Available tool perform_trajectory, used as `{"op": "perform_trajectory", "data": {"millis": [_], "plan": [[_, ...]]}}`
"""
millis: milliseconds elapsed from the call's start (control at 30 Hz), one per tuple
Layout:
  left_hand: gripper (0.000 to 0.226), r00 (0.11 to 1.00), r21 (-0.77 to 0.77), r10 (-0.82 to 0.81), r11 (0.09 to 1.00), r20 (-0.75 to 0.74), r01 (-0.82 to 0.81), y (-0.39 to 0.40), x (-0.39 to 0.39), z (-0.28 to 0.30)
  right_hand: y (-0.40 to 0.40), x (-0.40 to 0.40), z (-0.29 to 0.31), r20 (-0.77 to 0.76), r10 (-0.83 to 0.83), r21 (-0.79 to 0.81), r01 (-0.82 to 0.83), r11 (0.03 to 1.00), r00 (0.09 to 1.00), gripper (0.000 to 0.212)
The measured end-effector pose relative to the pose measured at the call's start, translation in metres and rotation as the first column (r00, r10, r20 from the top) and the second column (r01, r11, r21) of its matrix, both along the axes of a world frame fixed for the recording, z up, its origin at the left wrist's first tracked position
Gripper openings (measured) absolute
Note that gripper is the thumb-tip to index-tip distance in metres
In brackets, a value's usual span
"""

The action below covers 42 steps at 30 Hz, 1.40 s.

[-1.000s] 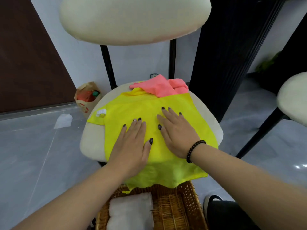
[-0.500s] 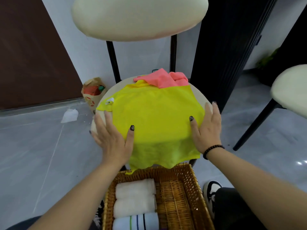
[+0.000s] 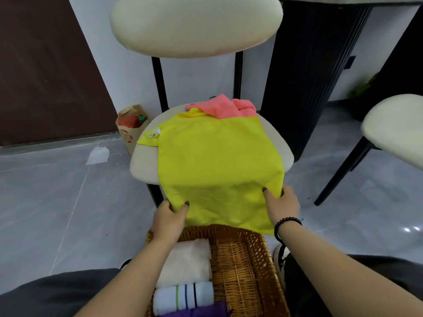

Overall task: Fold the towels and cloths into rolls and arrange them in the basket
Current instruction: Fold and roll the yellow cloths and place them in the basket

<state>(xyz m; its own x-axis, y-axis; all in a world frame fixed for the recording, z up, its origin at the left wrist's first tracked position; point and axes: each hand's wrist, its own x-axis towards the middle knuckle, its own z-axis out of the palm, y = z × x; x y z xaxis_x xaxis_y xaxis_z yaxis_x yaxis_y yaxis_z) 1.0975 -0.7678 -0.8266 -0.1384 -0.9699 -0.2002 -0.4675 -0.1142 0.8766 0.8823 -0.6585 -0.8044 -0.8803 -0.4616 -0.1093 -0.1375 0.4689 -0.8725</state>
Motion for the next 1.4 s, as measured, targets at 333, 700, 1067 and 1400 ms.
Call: {"op": "perform_trajectory", "data": {"millis": [333, 700, 1067, 1400], "plan": [[0.038, 0.943, 0.213, -0.310, 0.936, 0.125, 0.279, 0.010, 0.044, -0.016, 0.052, -0.014, 0.009, 0.121, 0.238, 0.381, -0.267, 0.885, 0.964, 0.037], [0.028, 0.974, 0.132, -0.225, 0.966, -0.005, 0.224, 0.043, 0.076, 0.057, 0.080, -0.006, 0.065, -0.004, 0.200, 0.285, -0.191, 0.939, 0.980, 0.022], [0.030, 0.828, 0.198, -0.076, 0.955, -0.555, 0.221, 0.024, 0.072, 0.144, 0.082, -0.008, 0.138, 0.393, 0.368, -0.388, -0.211, 0.897, 0.842, 0.017], [0.051, 0.815, 0.091, -0.137, 0.970, -0.563, 0.226, -0.017, 0.051, 0.149, 0.043, -0.025, 0.136, 0.382, 0.360, -0.410, -0.193, 0.891, 0.851, 0.047]]}}
